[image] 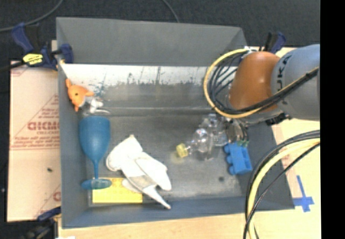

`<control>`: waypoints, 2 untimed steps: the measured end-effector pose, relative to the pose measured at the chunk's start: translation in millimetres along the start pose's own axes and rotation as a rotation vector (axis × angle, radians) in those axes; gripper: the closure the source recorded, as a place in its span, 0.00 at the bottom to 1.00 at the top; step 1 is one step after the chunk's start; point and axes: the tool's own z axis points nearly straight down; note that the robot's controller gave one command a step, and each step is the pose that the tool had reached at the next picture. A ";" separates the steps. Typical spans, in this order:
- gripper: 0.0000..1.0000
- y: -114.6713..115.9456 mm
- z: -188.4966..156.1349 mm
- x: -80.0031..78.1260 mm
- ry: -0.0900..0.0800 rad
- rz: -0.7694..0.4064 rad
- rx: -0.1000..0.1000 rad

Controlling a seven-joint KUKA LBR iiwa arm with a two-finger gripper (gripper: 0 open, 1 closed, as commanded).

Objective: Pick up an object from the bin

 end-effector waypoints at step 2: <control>1.00 0.0 0.0 0.0 0.000 -0.002 0.000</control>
Offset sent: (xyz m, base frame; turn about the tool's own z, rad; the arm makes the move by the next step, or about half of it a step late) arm 0.0000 0.0000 0.0000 0.0000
